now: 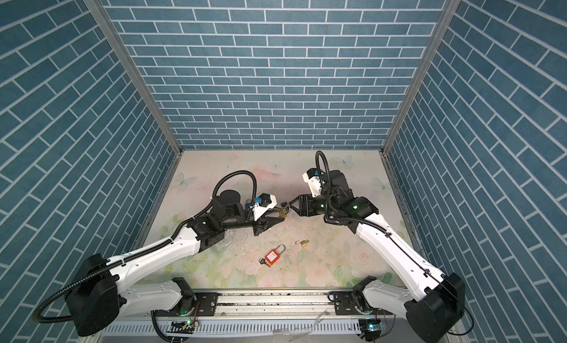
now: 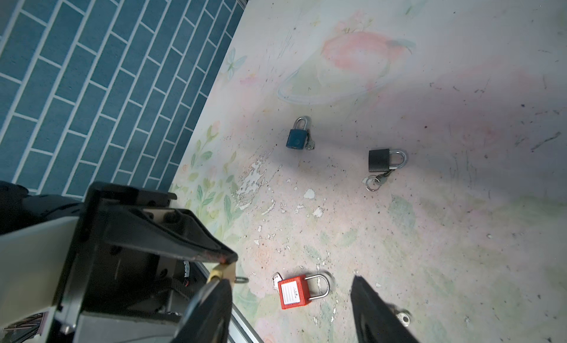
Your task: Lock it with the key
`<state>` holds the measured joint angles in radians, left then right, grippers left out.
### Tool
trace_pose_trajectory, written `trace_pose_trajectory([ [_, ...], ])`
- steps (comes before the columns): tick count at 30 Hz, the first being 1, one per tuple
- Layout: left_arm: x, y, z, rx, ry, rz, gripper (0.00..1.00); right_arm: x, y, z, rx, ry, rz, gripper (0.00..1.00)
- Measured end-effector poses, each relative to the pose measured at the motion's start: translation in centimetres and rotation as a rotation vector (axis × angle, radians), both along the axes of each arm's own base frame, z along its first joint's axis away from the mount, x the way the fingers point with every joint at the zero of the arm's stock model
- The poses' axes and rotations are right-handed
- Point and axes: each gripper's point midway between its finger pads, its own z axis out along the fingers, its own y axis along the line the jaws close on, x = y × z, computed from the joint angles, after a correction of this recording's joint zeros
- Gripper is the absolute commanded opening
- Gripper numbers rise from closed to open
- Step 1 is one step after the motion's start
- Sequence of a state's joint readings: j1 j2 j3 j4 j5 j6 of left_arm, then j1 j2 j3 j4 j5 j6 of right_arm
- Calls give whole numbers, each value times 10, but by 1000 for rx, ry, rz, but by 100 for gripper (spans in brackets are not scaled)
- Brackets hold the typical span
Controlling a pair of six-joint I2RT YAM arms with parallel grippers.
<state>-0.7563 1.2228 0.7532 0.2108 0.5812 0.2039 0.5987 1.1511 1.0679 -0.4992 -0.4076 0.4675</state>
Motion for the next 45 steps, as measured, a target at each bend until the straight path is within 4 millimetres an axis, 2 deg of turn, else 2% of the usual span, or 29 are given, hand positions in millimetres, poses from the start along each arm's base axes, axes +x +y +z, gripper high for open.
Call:
trace_pose_trajectory([
  [8, 0, 6, 4, 9, -60, 12, 0, -1, -5, 4, 0, -8, -21, 63],
  [13, 4, 9, 6, 32, -128, 29, 0, -11, -3, 15, 46, 6, 1, 57],
  [22, 9, 15, -6, 114, -222, 32, 0, -30, 5, 21, 122, 86, 66, 49],
  [30, 11, 18, -13, 159, -249, 40, 0, -39, 16, 14, 131, 135, 101, 45],
  [37, 11, 18, -13, 165, -255, 42, 0, -38, 27, 0, 105, 170, 123, 39],
  [45, 9, 16, -14, 174, -272, 36, 0, -36, 33, -8, 88, 177, 128, 31],
])
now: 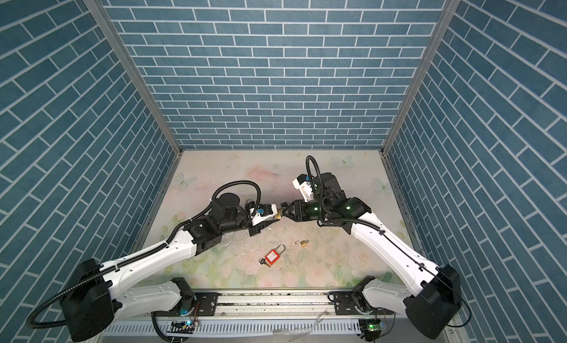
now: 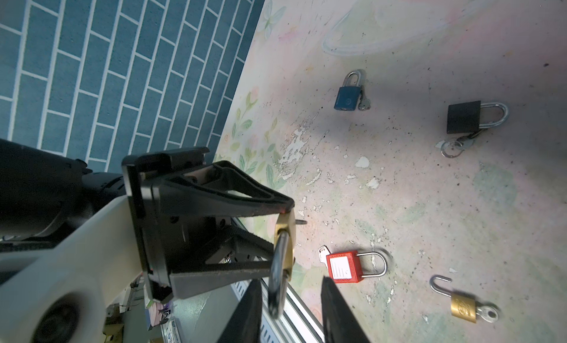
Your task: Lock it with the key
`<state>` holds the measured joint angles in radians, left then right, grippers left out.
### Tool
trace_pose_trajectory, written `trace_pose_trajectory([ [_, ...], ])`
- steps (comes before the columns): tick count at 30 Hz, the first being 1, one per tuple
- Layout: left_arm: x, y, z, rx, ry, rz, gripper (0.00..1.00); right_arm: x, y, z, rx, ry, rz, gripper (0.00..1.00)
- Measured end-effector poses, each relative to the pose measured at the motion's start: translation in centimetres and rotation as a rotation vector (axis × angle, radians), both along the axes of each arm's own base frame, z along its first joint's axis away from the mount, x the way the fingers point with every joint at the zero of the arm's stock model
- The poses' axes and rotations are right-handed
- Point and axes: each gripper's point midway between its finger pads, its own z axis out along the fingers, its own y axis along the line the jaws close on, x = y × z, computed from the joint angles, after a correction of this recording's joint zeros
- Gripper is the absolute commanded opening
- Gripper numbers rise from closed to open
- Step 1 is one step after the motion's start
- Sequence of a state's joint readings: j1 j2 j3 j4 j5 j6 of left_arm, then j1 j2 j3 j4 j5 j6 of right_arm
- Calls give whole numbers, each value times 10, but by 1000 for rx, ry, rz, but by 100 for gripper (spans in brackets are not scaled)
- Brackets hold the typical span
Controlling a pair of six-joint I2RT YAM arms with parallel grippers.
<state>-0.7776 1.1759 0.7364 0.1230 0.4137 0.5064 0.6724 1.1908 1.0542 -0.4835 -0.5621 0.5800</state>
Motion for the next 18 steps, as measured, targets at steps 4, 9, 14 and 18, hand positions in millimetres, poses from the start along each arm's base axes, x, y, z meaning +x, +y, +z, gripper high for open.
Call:
trace_pose_trajectory([
  [4, 1, 0, 0, 5, -7, 4, 0, 2, 1, 0, -4, -1, -4, 27],
  [9, 0, 0, -1, 8, -9, 5, 0, 4, 2, 3, 1, -10, -5, 20],
  [14, 0, 0, -1, 11, -8, 7, 0, 4, 2, 3, 1, -11, -5, 12],
  [18, 0, 0, -2, 13, -7, 9, 0, 4, 2, 3, 2, -11, -6, 1],
])
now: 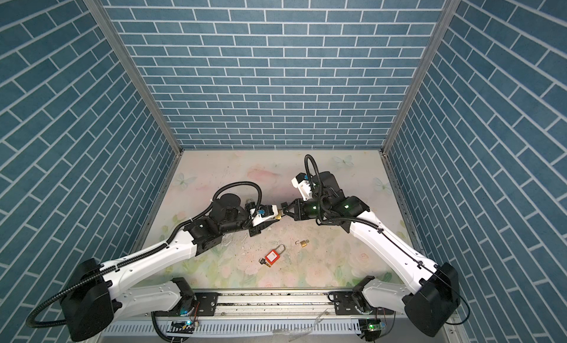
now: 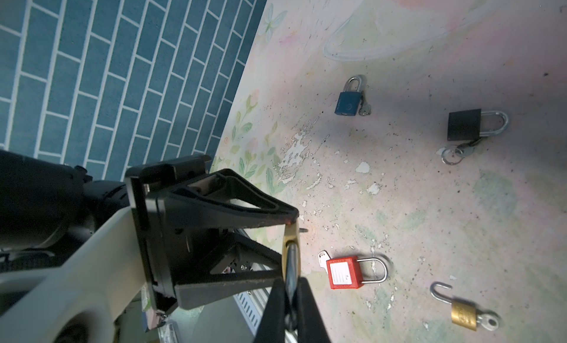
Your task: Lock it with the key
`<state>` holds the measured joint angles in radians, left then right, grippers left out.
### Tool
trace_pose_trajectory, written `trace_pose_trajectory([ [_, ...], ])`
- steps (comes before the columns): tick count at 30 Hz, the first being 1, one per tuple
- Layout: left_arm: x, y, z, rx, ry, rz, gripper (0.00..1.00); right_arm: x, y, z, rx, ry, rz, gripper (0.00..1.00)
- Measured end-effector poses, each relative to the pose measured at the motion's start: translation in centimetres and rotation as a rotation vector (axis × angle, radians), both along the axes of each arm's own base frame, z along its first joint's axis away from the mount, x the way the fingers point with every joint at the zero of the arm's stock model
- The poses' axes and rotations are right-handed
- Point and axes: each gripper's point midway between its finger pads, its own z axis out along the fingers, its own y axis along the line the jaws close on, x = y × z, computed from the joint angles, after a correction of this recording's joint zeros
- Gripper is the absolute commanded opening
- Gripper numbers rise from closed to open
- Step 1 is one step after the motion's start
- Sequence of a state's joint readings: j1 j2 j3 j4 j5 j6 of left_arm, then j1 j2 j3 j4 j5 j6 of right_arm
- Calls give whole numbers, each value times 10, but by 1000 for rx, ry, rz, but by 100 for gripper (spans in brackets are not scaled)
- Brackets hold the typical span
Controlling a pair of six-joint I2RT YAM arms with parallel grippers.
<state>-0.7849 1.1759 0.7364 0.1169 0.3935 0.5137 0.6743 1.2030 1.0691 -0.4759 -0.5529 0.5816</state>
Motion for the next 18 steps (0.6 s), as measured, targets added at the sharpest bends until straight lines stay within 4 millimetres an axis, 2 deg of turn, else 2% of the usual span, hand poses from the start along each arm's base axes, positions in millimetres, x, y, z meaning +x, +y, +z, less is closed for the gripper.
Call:
trace_pose_trajectory([
  [18, 1, -3, 0, -6, 9, 37, 0, 1, 2, -2, 12, -7, 7, 0],
])
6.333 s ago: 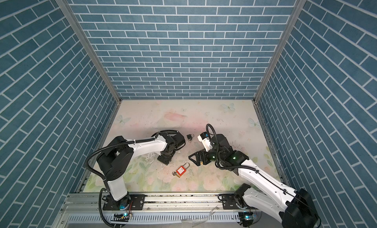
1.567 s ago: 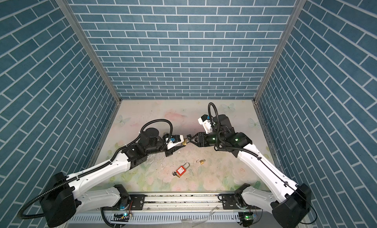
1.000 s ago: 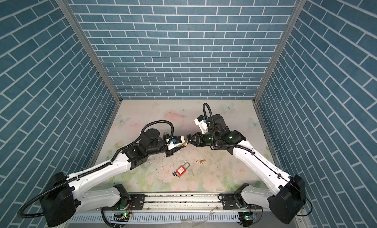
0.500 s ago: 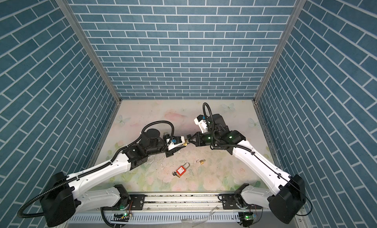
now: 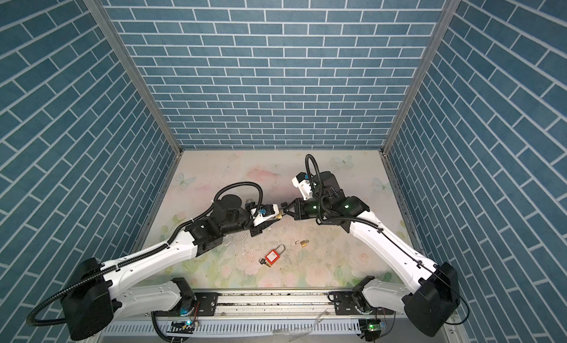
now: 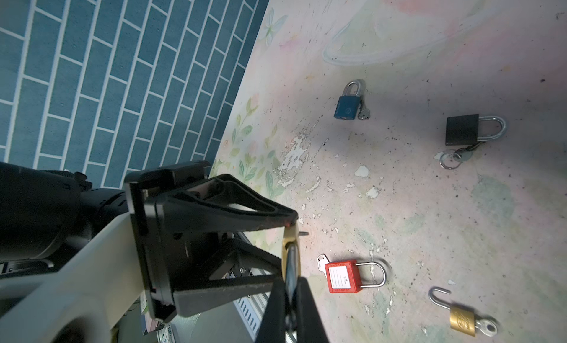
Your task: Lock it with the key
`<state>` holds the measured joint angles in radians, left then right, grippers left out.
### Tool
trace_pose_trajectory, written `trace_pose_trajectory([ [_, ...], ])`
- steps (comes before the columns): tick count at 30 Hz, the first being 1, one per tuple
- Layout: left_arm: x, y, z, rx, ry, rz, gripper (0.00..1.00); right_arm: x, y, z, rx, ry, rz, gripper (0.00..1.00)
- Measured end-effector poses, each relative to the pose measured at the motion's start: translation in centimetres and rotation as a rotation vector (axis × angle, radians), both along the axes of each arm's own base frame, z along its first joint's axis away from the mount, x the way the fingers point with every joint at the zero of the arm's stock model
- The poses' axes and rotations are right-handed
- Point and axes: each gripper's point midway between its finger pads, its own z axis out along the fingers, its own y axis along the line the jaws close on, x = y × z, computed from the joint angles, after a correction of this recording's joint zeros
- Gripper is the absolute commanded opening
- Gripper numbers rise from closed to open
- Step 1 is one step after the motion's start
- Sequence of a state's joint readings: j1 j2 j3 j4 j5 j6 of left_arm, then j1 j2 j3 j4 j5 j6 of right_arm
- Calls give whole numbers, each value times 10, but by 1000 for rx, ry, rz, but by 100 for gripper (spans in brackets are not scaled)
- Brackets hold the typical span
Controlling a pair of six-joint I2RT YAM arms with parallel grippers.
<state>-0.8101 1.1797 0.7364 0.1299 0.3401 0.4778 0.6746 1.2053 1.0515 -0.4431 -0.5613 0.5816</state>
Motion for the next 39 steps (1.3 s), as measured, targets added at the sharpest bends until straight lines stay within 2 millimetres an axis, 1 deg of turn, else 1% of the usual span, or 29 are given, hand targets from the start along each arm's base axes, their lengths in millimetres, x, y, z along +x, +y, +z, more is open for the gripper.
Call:
trace_pose_trajectory([
  [15, 0, -4, -14, 19, 64, 28, 0, 2, 1, -15, 12, 6, -7, 0],
  [24, 2, -6, -13, 15, 77, 40, 0, 3, 4, -16, 17, 4, -3, 0],
  [29, 4, -6, -17, 19, 96, 53, 0, 4, 5, -21, 18, 6, -1, 0],
  [39, 8, -4, -18, 9, 130, 96, 0, 9, 11, -29, 47, -3, -10, 0],
])
